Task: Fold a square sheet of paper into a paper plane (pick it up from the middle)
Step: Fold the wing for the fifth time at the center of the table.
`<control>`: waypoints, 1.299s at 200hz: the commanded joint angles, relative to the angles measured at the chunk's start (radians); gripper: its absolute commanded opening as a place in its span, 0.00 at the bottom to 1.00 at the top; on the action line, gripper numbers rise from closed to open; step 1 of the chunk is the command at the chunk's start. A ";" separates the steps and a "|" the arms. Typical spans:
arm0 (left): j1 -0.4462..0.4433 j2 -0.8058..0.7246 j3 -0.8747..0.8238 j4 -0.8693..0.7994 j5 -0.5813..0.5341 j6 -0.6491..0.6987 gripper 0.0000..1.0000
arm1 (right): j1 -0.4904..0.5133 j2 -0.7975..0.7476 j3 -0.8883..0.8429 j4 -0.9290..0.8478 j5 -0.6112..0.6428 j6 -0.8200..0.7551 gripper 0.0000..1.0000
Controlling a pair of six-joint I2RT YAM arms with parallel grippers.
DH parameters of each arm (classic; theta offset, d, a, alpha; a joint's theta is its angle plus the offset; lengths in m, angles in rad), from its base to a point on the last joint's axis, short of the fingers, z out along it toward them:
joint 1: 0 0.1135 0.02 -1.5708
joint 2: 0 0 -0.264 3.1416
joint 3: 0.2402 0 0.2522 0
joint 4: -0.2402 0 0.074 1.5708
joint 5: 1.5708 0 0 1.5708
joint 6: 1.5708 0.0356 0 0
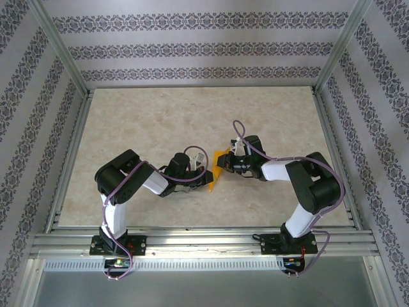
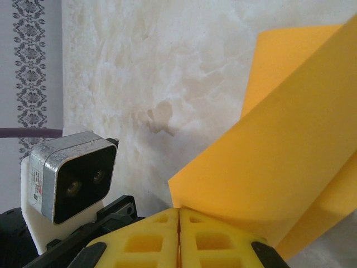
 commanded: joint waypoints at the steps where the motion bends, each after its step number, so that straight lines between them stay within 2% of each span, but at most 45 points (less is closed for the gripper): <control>1: 0.013 0.043 -0.024 0.081 0.000 -0.064 0.00 | -0.018 0.021 0.010 0.043 -0.029 0.000 0.09; 31: 0.013 0.067 -0.025 0.117 0.011 -0.094 0.00 | -0.030 0.028 0.009 0.032 -0.022 -0.013 0.09; 92: 0.015 0.054 0.004 0.027 0.031 -0.083 0.00 | -0.037 0.051 0.019 0.027 -0.018 -0.019 0.09; 189: 0.033 0.109 0.014 0.080 0.070 -0.188 0.00 | -0.025 0.013 0.012 -0.002 -0.001 -0.042 0.09; 260: 0.037 0.115 0.017 0.056 0.080 -0.209 0.00 | -0.037 0.063 0.040 -0.039 0.026 -0.033 0.08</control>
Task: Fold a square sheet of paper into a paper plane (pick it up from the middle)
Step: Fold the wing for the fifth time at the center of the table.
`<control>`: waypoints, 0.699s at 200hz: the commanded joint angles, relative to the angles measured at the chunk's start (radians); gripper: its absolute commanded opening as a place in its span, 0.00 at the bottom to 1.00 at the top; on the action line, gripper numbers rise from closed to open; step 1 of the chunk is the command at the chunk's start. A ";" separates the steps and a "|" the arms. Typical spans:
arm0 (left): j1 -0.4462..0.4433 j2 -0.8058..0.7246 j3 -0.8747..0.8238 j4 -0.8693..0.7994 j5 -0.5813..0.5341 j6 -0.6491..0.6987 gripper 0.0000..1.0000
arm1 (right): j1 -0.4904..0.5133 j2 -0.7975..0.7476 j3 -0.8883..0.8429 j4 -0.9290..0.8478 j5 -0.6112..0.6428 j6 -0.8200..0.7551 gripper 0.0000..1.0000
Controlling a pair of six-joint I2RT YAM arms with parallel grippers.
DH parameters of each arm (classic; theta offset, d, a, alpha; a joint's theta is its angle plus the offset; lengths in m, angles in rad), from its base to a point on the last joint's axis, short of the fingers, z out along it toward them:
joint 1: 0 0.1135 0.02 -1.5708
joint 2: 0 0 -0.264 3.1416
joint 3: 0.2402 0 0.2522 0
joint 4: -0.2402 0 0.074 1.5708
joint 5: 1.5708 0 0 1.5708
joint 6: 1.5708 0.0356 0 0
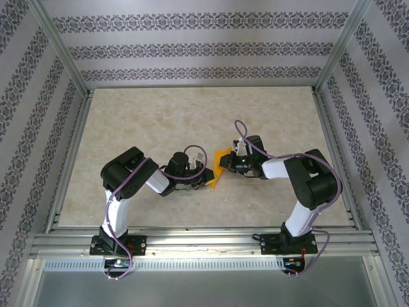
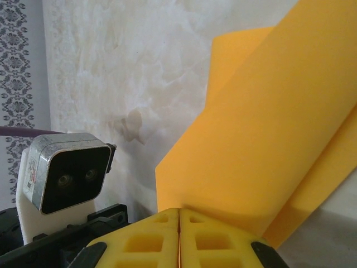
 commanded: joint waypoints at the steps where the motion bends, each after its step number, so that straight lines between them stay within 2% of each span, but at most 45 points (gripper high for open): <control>1: 0.013 0.040 -0.002 -0.058 0.001 -0.005 0.00 | -0.007 0.023 0.027 -0.015 0.023 -0.018 0.08; 68: 0.015 0.029 0.015 -0.158 0.003 0.026 0.00 | -0.013 0.048 0.033 -0.030 0.042 -0.023 0.07; 140: 0.016 0.024 0.008 -0.176 -0.011 0.035 0.00 | -0.012 0.102 0.046 -0.110 0.089 -0.051 0.06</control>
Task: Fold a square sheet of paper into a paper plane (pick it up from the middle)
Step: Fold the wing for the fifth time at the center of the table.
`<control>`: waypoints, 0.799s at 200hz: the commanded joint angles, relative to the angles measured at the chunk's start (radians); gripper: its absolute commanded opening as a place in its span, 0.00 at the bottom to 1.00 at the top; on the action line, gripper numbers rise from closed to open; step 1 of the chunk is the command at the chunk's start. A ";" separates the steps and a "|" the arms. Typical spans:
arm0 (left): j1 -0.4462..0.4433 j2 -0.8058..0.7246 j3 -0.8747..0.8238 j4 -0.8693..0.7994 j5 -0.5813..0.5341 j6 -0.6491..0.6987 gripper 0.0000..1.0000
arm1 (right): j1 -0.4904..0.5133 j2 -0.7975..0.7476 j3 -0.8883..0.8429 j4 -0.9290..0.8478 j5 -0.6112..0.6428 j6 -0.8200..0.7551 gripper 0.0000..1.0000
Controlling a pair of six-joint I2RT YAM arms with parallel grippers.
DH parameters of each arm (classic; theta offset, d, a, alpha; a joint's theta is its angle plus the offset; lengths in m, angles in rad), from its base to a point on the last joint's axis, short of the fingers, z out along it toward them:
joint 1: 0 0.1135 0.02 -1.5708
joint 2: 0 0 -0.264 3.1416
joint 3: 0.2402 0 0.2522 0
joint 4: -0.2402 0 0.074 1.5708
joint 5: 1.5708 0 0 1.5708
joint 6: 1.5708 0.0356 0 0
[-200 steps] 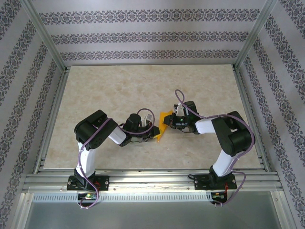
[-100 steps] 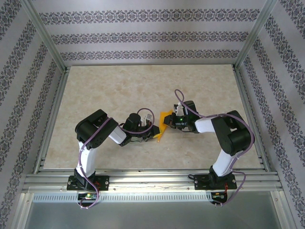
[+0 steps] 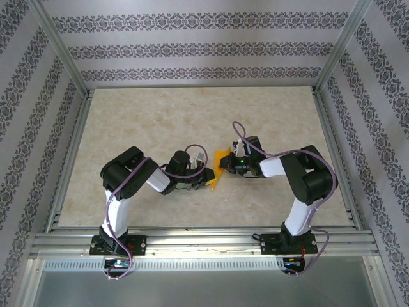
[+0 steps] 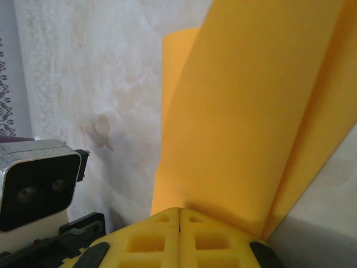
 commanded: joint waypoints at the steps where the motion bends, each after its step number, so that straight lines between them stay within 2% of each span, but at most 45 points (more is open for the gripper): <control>1: 0.014 0.024 -0.018 -0.118 -0.025 0.040 0.00 | -0.011 0.042 0.016 -0.075 0.064 -0.037 0.06; 12: 0.014 0.020 -0.021 -0.123 -0.026 0.048 0.00 | -0.010 0.052 0.020 -0.091 0.071 -0.040 0.06; 22: 0.014 0.012 -0.021 -0.141 -0.031 0.058 0.08 | -0.008 0.056 0.026 -0.118 0.080 -0.046 0.05; 34: 0.014 -0.004 -0.023 -0.173 -0.033 0.080 0.10 | -0.003 0.055 0.032 -0.148 0.096 -0.055 0.04; 63: 0.014 -0.068 -0.021 -0.334 -0.064 0.163 0.17 | 0.002 0.052 0.043 -0.181 0.109 -0.062 0.04; 118: 0.001 -0.095 0.013 -0.449 -0.024 0.246 0.19 | 0.007 0.040 0.057 -0.198 0.105 -0.062 0.03; 140: -0.012 -0.107 0.045 -0.542 -0.025 0.307 0.21 | 0.008 0.041 0.059 -0.203 0.105 -0.063 0.03; 160: -0.022 -0.132 0.081 -0.692 -0.076 0.384 0.23 | 0.009 0.042 0.058 -0.207 0.106 -0.063 0.03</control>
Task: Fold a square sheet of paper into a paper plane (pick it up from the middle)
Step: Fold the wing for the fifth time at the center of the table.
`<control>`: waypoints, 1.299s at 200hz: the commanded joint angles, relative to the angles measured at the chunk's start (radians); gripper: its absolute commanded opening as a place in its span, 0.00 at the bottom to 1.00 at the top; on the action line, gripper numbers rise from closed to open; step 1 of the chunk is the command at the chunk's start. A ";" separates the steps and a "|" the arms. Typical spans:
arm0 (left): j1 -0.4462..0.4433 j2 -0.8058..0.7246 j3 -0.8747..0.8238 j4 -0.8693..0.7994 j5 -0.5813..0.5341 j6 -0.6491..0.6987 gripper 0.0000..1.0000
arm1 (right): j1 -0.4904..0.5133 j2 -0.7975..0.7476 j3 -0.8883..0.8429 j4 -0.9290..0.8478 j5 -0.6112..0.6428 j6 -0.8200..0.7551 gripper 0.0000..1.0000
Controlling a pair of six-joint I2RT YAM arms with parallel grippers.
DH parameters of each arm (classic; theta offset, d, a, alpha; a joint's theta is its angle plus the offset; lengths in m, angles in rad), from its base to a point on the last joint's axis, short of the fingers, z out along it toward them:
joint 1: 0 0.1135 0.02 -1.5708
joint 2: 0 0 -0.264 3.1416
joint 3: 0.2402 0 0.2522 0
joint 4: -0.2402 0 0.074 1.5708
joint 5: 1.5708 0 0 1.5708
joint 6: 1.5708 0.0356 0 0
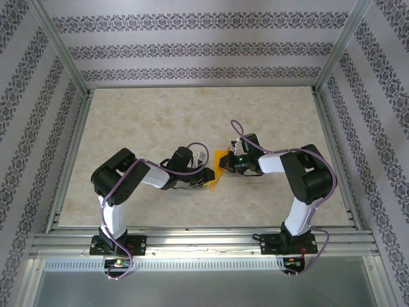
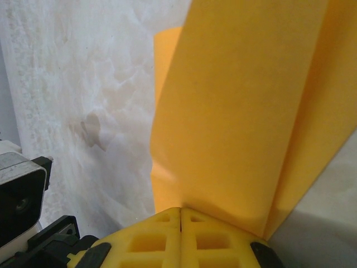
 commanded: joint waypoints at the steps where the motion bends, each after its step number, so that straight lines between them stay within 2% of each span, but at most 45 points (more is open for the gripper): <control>1: -0.013 -0.017 0.015 -0.315 -0.058 0.135 0.23 | 0.006 0.035 -0.005 -0.075 0.090 -0.031 0.03; 35: -0.018 -0.046 0.069 -0.480 -0.096 0.237 0.18 | 0.006 0.038 -0.005 -0.076 0.092 -0.031 0.03; 52: -0.019 -0.046 0.075 -0.482 -0.083 0.248 0.11 | 0.006 0.038 -0.005 -0.078 0.092 -0.033 0.03; 94: -0.024 -0.039 0.086 -0.476 -0.045 0.262 0.04 | 0.007 0.038 -0.005 -0.084 0.094 -0.035 0.03; 137: -0.024 -0.058 0.094 -0.461 0.022 0.279 0.12 | 0.007 0.035 0.000 -0.105 0.106 -0.045 0.03; 199: -0.024 -0.067 0.094 -0.468 0.068 0.296 0.13 | 0.007 0.042 0.006 -0.119 0.115 -0.048 0.02; 239: -0.026 -0.058 0.110 -0.511 0.069 0.327 0.02 | 0.007 0.043 0.008 -0.124 0.115 -0.050 0.02; 260: -0.026 -0.051 0.118 -0.527 0.081 0.340 0.01 | 0.007 0.046 0.007 -0.125 0.115 -0.050 0.03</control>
